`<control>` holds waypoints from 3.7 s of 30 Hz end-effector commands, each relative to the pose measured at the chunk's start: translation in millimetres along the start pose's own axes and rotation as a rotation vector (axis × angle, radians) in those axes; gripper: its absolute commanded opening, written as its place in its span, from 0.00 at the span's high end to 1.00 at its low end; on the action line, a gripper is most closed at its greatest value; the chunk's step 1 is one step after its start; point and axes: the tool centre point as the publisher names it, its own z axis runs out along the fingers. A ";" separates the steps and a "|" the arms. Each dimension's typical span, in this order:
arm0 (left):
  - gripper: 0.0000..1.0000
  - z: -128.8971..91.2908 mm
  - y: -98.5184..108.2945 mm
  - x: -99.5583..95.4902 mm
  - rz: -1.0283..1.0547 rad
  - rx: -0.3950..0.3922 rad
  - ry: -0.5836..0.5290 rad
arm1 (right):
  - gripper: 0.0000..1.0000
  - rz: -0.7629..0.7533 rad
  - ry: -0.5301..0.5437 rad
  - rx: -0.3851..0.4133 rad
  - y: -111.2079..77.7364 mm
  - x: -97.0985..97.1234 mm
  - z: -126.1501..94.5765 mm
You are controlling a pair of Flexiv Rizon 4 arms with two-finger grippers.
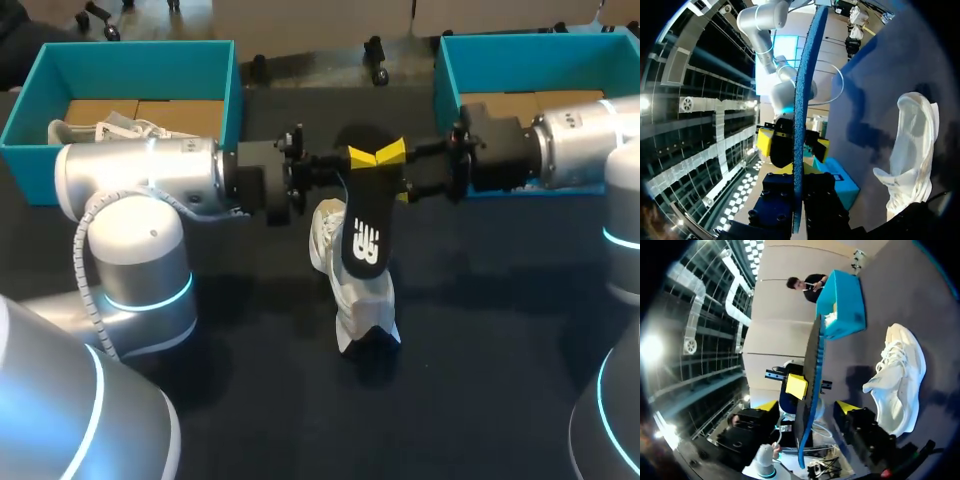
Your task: Take the shoe out of the shoebox, open the shoe tongue, remove and reinsert the insole, then place the shoe into the shoebox
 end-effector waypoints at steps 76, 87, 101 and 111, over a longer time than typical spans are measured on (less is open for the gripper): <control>1.00 -67.2 -114.3 33.2 -0.441 0.097 0.046 | 0.00 -1.218 -0.765 0.420 -51.0 -5.9 -36.6; 1.00 -65.4 -117.9 45.8 -0.472 0.088 0.044 | 0.00 -1.257 -0.828 0.629 -68.4 -22.9 -45.0; 1.00 -55.5 -117.0 63.1 -0.496 0.058 0.029 | 0.00 -1.257 -0.828 0.629 -68.4 -22.9 -45.0; 1.00 -50.5 -116.8 76.2 -0.526 0.054 0.017 | 0.00 -1.317 -0.852 0.587 -76.1 -37.6 -52.5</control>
